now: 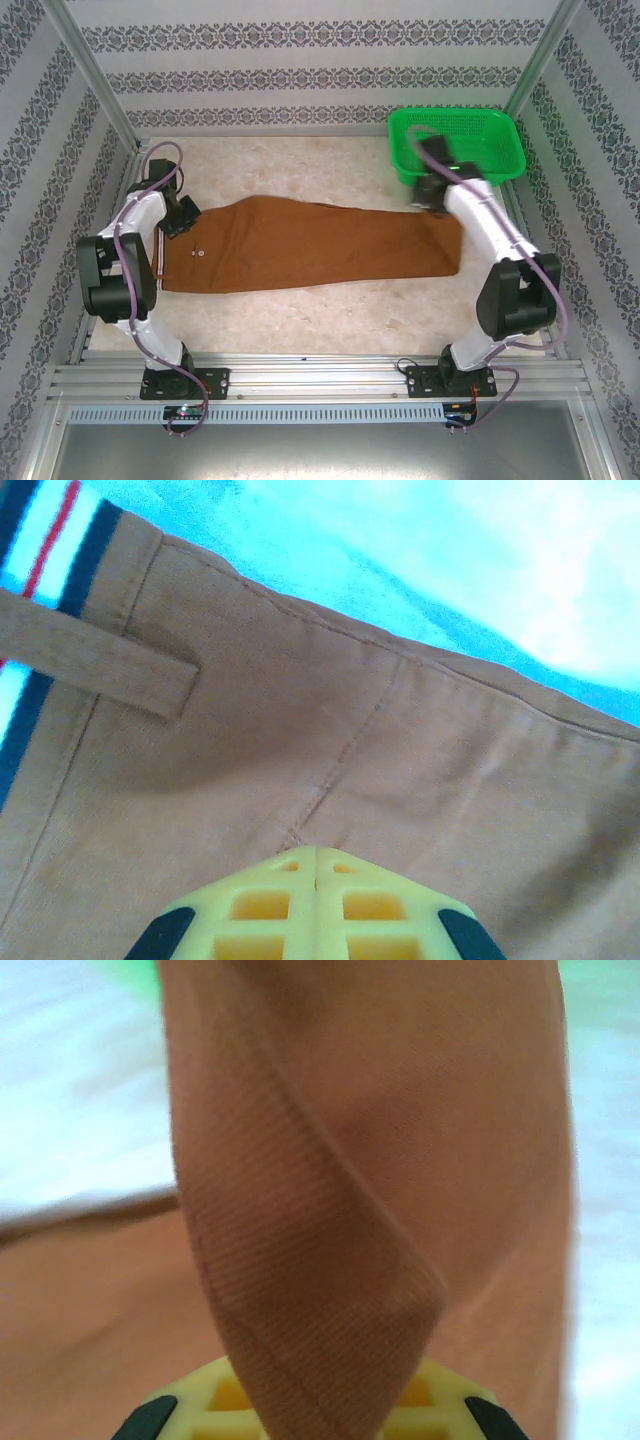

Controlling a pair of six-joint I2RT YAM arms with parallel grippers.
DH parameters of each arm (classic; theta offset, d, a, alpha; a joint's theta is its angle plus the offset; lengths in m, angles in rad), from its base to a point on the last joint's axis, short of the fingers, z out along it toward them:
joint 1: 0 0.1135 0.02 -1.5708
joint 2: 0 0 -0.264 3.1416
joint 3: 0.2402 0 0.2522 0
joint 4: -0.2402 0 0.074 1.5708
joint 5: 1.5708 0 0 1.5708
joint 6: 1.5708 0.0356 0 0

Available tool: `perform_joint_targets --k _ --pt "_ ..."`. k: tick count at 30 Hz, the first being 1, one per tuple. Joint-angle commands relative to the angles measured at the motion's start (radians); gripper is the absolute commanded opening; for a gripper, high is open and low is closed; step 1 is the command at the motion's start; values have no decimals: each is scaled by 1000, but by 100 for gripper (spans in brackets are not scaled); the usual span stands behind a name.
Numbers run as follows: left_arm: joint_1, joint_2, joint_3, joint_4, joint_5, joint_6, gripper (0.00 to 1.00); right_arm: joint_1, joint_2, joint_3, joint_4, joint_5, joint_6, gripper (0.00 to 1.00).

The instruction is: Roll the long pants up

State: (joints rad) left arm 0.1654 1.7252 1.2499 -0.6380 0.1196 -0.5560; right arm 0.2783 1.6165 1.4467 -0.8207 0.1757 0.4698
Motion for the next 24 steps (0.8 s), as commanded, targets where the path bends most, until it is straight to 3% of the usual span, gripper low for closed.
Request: perform_joint_targets --k 1,4,7,13,14,15,16,18,21,24 --pt "6 -78 -61 37 26 9 16 228 35 139 -82 -95 58 0" --pt "9 -163 -172 171 99 -3 28 406 175 304 -126 -158 55 0" --pt "12 -196 -209 203 126 -12 27 522 314 440 -140 -235 47 0" --pt "13 -231 -219 154 111 12 23 626 560 667 -140 -357 34 0" --pt "13 -234 -222 153 115 17 23 630 583 687 -132 -384 35 14" --pt "13 -235 -229 156 122 17 23 627 598 701 -120 -415 45 40" --pt "13 -237 -238 170 140 19 23 618 600 699 -100 -455 55 55" --pt "11 -232 -248 195 189 16 23 589 545 645 -70 -458 83 97" --pt "-7 -203 -262 254 285 19 30 527 376 435 6 -420 99 98" --pt "-46 -151 -266 277 344 47 58 455 255 254 37 -422 83 98"
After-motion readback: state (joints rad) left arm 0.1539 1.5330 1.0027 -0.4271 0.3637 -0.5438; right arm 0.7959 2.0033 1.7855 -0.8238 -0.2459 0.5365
